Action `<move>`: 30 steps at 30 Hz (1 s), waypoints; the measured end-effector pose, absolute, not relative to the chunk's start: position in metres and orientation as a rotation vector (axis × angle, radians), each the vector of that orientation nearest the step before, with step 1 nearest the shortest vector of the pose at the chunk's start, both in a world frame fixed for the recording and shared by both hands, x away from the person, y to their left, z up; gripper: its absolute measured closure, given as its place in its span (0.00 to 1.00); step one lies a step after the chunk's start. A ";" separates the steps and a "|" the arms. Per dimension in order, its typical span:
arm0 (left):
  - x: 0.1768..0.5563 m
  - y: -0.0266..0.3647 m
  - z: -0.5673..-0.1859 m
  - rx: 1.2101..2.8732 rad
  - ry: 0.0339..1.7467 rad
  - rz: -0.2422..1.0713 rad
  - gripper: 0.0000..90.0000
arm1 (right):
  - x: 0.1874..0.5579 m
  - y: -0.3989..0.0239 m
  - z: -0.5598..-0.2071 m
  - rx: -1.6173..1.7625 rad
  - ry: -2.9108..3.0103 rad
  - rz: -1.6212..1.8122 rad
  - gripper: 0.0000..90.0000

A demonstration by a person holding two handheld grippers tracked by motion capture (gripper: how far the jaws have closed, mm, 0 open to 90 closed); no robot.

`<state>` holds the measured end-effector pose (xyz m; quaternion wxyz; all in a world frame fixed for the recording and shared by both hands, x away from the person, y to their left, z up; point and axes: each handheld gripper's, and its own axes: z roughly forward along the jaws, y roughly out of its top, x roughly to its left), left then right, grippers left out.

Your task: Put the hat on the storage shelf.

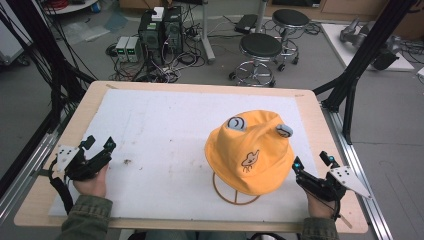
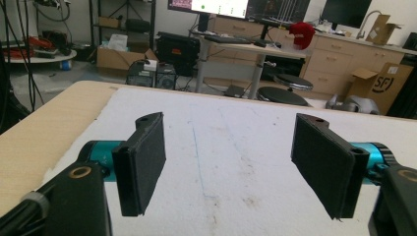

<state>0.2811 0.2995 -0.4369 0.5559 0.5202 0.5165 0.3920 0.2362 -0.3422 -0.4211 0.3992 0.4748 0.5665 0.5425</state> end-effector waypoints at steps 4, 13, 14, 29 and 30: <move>0.281 0.300 -0.437 1.228 1.220 0.925 0.32 | 0.236 -0.341 -0.422 1.203 1.445 1.368 0.10; 0.282 0.299 -0.437 1.224 1.223 0.921 0.33 | 0.237 -0.340 -0.423 1.209 1.459 1.363 0.10; 0.282 0.299 -0.437 1.224 1.223 0.920 0.33 | 0.237 -0.340 -0.423 1.207 1.462 1.361 0.10; 0.283 0.299 -0.438 1.235 1.227 0.914 0.33 | 0.239 -0.338 -0.425 1.207 1.504 1.348 0.10; 0.283 0.299 -0.438 1.234 1.227 0.912 0.33 | 0.240 -0.338 -0.426 1.205 1.504 1.348 0.10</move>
